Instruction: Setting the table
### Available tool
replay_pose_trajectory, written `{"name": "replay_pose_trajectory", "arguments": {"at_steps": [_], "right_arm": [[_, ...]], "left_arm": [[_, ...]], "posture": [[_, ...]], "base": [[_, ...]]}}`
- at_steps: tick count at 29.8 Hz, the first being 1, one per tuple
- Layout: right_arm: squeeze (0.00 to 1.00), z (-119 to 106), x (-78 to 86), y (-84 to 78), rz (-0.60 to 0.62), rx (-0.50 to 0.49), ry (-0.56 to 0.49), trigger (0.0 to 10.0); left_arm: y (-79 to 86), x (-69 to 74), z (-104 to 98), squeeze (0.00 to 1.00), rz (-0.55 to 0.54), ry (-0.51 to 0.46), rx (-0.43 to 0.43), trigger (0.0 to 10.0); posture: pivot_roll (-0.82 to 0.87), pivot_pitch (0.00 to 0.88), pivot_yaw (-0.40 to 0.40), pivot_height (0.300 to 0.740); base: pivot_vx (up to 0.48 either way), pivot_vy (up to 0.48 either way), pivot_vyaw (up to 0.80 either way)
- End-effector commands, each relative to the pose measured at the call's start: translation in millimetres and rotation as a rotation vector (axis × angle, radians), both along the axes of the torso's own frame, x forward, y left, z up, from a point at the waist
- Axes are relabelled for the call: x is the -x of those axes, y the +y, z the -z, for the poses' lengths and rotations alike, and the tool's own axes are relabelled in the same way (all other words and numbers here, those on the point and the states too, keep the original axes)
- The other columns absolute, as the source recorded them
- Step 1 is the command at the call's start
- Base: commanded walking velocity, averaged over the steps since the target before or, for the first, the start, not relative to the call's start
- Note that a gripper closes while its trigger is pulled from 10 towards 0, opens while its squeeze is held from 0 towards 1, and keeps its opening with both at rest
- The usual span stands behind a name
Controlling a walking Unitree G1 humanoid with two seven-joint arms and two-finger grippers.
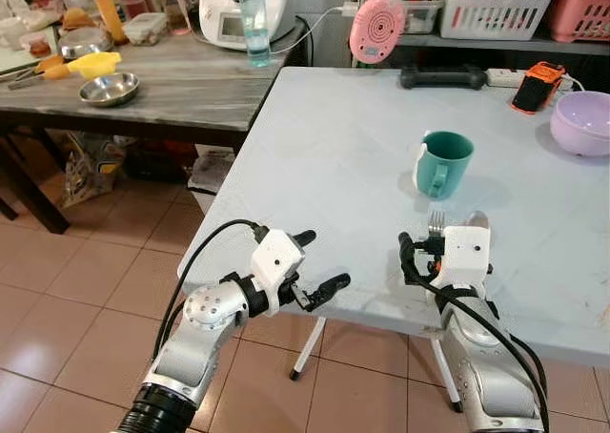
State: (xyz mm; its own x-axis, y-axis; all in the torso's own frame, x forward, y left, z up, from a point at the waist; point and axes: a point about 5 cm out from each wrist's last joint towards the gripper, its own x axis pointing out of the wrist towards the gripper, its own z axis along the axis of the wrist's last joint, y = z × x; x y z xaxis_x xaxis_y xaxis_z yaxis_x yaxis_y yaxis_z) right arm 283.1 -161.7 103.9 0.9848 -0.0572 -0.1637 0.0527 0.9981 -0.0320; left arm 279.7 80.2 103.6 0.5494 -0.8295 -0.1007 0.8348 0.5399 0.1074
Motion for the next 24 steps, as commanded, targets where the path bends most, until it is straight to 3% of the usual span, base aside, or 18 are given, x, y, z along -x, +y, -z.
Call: {"name": "replay_pose_trajectory", "arguments": {"at_steps": [1, 7, 10, 22, 23, 24], "right_arm": [[0.00, 2.1, -2.0, 1.2, 0.007, -0.016, 0.026, 10.0], [0.00, 7.7, -2.9, -5.1, 0.084, -0.060, 0.075, 10.0], [0.00, 6.7, -3.2, -8.1, 0.110, -0.032, 0.075, 10.0], [0.00, 9.4, -6.3, -12.3, 0.125, -0.074, 0.111, 10.0], [0.00, 9.3, -7.4, -12.1, 0.123, -0.081, 0.113, 8.4], [0.00, 9.2, -8.1, -12.0, 0.122, -0.085, 0.113, 8.4]], "left_arm": [[-3.4, 3.8, -2.6, 0.00, 0.044, 0.004, -0.001, 10.0], [-4.0, 4.5, -4.1, 0.00, 0.087, 0.005, -0.017, 10.0], [-3.7, 3.7, -4.4, 0.00, 0.090, 0.004, -0.026, 10.0], [-8.8, 5.2, -6.0, 0.00, 0.129, 0.018, -0.013, 10.0], [-9.1, 5.3, -6.3, 0.00, 0.131, 0.019, -0.012, 10.0], [-9.3, 5.4, -6.6, 0.00, 0.132, 0.019, -0.011, 10.0]], "posture": [[-0.12, 0.049, 0.020, 0.740], [-0.12, 0.049, 0.031, 0.740], [-0.12, 0.049, 0.033, 0.740], [-0.13, 0.054, 0.040, 0.740], [-0.13, 0.056, 0.040, 0.740], [-0.13, 0.056, 0.040, 0.740]], "base": [[0.000, 0.000, 0.00], [0.000, 0.000, 0.00], [0.000, 0.000, 0.00], [0.000, 0.000, 0.00], [0.000, 0.000, 0.00], [0.000, 0.000, 0.00]]}}
